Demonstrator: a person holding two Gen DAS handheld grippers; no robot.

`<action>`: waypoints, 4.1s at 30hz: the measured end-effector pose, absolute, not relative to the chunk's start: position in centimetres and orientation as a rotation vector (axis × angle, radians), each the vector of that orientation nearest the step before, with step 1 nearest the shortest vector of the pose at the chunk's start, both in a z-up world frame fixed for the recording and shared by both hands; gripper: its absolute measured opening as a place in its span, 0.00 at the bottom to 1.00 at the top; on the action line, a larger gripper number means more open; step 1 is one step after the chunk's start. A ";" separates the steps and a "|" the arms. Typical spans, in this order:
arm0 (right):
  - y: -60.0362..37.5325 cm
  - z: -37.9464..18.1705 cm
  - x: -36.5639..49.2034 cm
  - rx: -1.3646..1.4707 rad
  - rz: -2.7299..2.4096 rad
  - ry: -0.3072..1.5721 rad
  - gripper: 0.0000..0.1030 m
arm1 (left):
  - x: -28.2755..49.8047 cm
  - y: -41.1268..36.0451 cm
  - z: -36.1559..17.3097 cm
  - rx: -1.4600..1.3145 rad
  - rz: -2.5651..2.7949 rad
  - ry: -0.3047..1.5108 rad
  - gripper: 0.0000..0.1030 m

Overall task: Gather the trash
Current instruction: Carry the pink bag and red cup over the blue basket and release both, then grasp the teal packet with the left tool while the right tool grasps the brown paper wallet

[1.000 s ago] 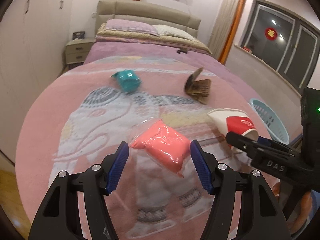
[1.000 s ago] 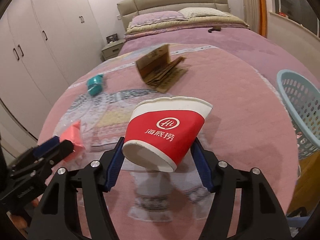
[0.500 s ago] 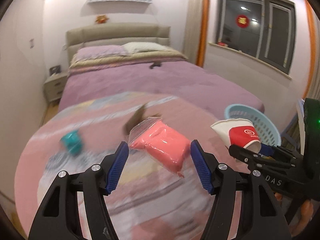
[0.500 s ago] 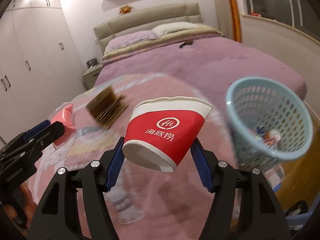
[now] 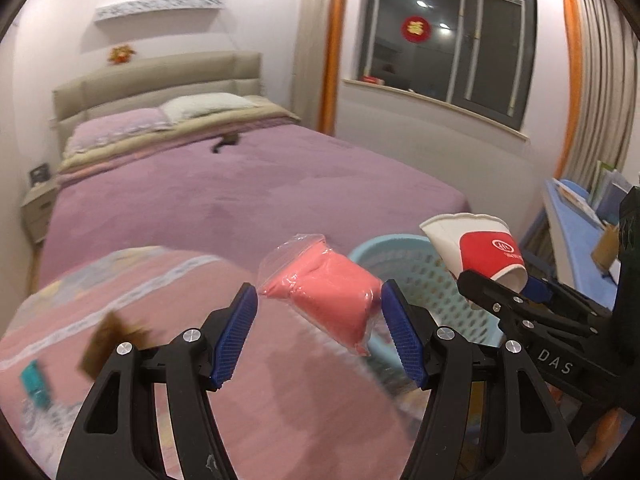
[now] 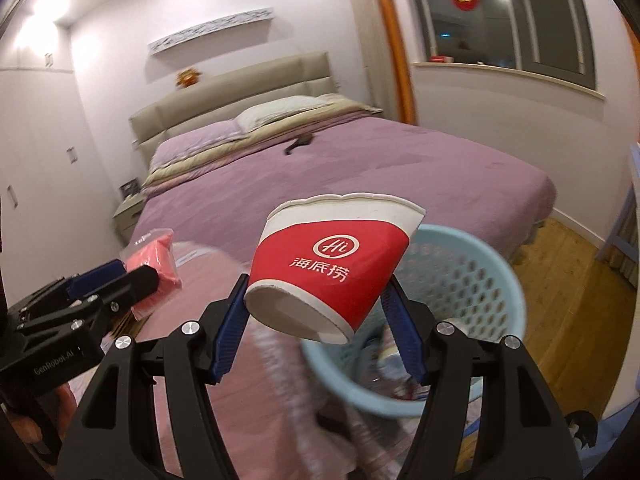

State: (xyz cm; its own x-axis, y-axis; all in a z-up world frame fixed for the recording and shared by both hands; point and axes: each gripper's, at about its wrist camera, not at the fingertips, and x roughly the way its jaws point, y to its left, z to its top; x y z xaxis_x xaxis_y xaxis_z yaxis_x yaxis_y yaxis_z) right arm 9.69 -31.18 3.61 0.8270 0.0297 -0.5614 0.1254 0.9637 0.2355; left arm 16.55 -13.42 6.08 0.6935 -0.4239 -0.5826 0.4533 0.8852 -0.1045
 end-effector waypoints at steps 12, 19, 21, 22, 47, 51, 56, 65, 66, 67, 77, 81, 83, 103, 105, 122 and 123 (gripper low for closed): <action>-37.8 1.2 12.8 0.358 -0.182 0.669 0.60 | 21.8 -20.6 2.3 0.025 -0.628 0.777 0.61; -40.4 -1.1 13.7 0.408 -0.241 0.736 0.60 | 23.2 -22.3 -0.2 0.027 -0.656 0.833 0.61; -40.6 -1.6 13.8 0.411 -0.238 0.749 0.61 | 23.4 -22.6 -0.6 0.024 -0.661 0.843 0.62; -40.6 -1.7 14.0 0.411 -0.238 0.754 0.61 | 23.5 -22.7 -0.7 0.020 -0.666 0.845 0.62; -34.3 2.3 10.9 0.337 -0.116 0.666 0.64 | 15.8 -10.7 5.5 -0.071 -0.535 0.661 0.79; -30.7 3.1 10.6 0.293 -0.042 0.644 0.64 | 14.4 -6.0 5.7 -0.105 -0.438 0.634 0.79; -25.4 4.2 10.3 0.208 0.050 0.606 0.64 | 13.4 0.5 6.1 -0.163 -0.290 0.609 0.79; -17.4 4.5 11.2 0.114 0.197 0.603 0.62 | 14.3 11.6 5.3 -0.276 -0.026 0.633 0.79; -16.6 4.4 11.5 0.113 0.210 0.609 0.59 | 14.7 12.5 5.0 -0.288 -0.006 0.646 0.79; -15.9 4.3 11.9 0.111 0.225 0.620 0.56 | 15.2 13.3 4.5 -0.301 0.010 0.666 0.79; -10.1 3.0 14.2 0.082 0.312 0.685 0.55 | 19.0 18.1 -1.5 -0.406 0.086 0.803 0.79; -8.1 2.5 15.0 0.068 0.338 0.705 0.56 | 19.8 18.5 -2.8 -0.379 0.101 0.814 0.76; -7.0 2.1 15.6 0.067 0.355 0.721 0.56 | 19.7 18.4 -3.3 -0.349 0.112 0.811 0.70; -1.3 -1.2 20.4 0.161 0.356 0.852 0.56 | 18.5 18.0 -3.1 -0.308 0.124 0.779 0.37; -1.0 -2.3 20.8 0.151 0.338 0.873 0.52 | 18.6 17.8 -3.1 -0.292 0.125 0.777 0.37; -2.8 -2.4 16.8 0.130 0.385 0.814 0.04 | 17.9 16.0 -2.0 -0.203 0.131 0.700 0.37; -3.1 -2.1 16.4 0.136 0.388 0.806 0.04 | 17.8 15.6 -1.8 -0.188 0.125 0.689 0.37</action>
State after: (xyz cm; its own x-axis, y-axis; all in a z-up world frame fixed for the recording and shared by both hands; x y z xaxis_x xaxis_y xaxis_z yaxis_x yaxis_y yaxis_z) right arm 16.40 -3.12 -2.09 0.6263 0.3878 -0.6763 -0.2858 0.9213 0.2637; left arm 17.77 15.56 -1.81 0.7651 0.0523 -0.6418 -0.1766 0.9755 -0.1310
